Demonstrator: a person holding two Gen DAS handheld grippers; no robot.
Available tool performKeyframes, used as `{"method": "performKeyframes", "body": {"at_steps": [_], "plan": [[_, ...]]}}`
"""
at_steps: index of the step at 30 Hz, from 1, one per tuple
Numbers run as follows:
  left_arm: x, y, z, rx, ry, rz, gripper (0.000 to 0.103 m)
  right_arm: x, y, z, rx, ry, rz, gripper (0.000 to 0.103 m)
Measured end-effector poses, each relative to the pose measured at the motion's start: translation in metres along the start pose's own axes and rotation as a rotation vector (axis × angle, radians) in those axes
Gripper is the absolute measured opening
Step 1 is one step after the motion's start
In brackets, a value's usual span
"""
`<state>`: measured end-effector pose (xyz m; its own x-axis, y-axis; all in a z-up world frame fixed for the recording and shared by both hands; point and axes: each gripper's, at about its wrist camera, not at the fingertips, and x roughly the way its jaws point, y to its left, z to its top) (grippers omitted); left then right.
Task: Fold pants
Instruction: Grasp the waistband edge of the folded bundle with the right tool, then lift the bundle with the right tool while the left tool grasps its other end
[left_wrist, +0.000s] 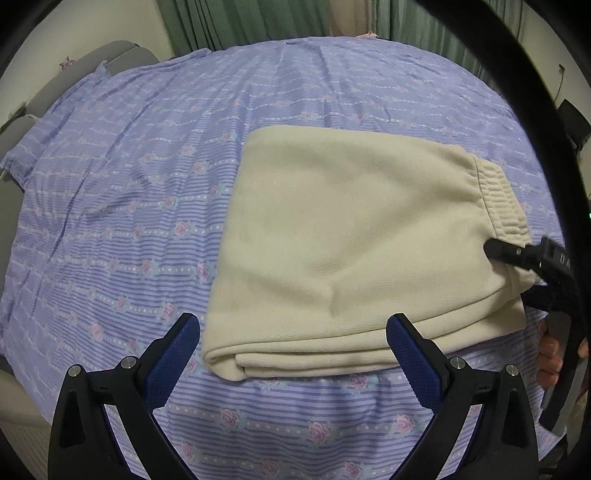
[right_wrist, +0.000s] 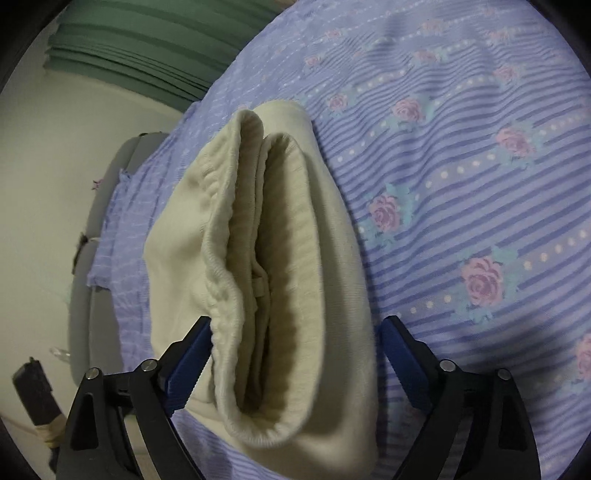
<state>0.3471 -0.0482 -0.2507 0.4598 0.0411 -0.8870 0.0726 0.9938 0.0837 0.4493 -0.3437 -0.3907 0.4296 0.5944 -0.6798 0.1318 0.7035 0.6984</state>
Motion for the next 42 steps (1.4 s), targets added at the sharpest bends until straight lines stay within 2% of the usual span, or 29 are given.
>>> {"method": "performKeyframes", "body": {"at_steps": [3, 6, 8, 12, 14, 16, 18, 21, 23, 25, 28, 31, 33, 35, 36, 39, 40, 42], "plan": [[0.006, 0.004, 0.002, -0.021, 0.004, -0.009, 0.103, 0.013, 0.01, 0.013, 0.002, 0.039, 0.024, 0.093], [0.014, 0.014, 0.005, -0.083, 0.029, -0.032, 0.103, 0.025, 0.016, 0.016, 0.004, 0.061, 0.006, 0.09], [0.018, 0.024, 0.007, -0.136, 0.041, -0.053, 0.103, 0.021, 0.02, 0.015, 0.039, 0.056, 0.011, 0.075], [0.026, 0.048, 0.012, -0.208, 0.049, -0.086, 0.103, 0.008, 0.039, 0.008, 0.012, 0.017, -0.006, 0.065], [0.03, 0.058, 0.016, -0.201, 0.051, -0.11, 0.103, 0.008, 0.044, 0.008, 0.002, 0.007, -0.058, 0.056], [0.032, 0.068, 0.02, -0.186, 0.03, -0.135, 0.103, 0.008, 0.053, 0.008, -0.019, 0.003, -0.141, 0.052], [0.037, 0.08, 0.025, -0.189, 0.006, -0.196, 0.103, 0.008, 0.066, 0.006, -0.034, -0.02, -0.218, 0.051], [0.052, 0.098, 0.032, -0.224, 0.014, -0.275, 0.102, 0.014, 0.096, 0.0, -0.094, -0.058, -0.359, 0.051], [0.065, 0.113, 0.039, -0.259, 0.025, -0.329, 0.102, 0.02, 0.105, 0.0, -0.12, -0.071, -0.398, 0.05], [0.077, 0.118, 0.046, -0.26, 0.031, -0.368, 0.1, 0.023, 0.104, 0.002, -0.128, -0.066, -0.4, 0.05], [0.096, 0.107, 0.056, -0.166, 0.063, -0.39, 0.091, 0.025, 0.104, 0.002, -0.176, -0.069, -0.411, 0.05], [0.117, 0.098, 0.06, -0.141, 0.117, -0.423, 0.085, 0.03, 0.108, 0.004, -0.156, -0.071, -0.394, 0.05], [0.124, 0.093, 0.061, -0.159, 0.153, -0.475, 0.069, 0.03, 0.102, 0.005, -0.149, -0.071, -0.391, 0.051], [0.115, 0.093, 0.062, -0.2, 0.153, -0.504, 0.066, 0.024, 0.094, 0.002, -0.151, -0.073, -0.387, 0.05], [0.104, 0.093, 0.062, -0.204, 0.139, -0.541, 0.066, 0.021, 0.091, 0.0, -0.15, -0.075, -0.383, 0.051], [0.077, 0.089, 0.059, -0.166, 0.075, -0.626, 0.066, 0.019, 0.086, -0.002, -0.15, -0.078, -0.374, 0.051], [0.076, 0.088, 0.058, -0.15, 0.073, -0.631, 0.066, 0.019, 0.084, -0.003, -0.155, -0.078, -0.374, 0.051], [0.095, 0.087, 0.059, -0.143, 0.123, -0.609, 0.066, 0.018, 0.082, -0.003, -0.167, -0.077, -0.372, 0.052]]}}
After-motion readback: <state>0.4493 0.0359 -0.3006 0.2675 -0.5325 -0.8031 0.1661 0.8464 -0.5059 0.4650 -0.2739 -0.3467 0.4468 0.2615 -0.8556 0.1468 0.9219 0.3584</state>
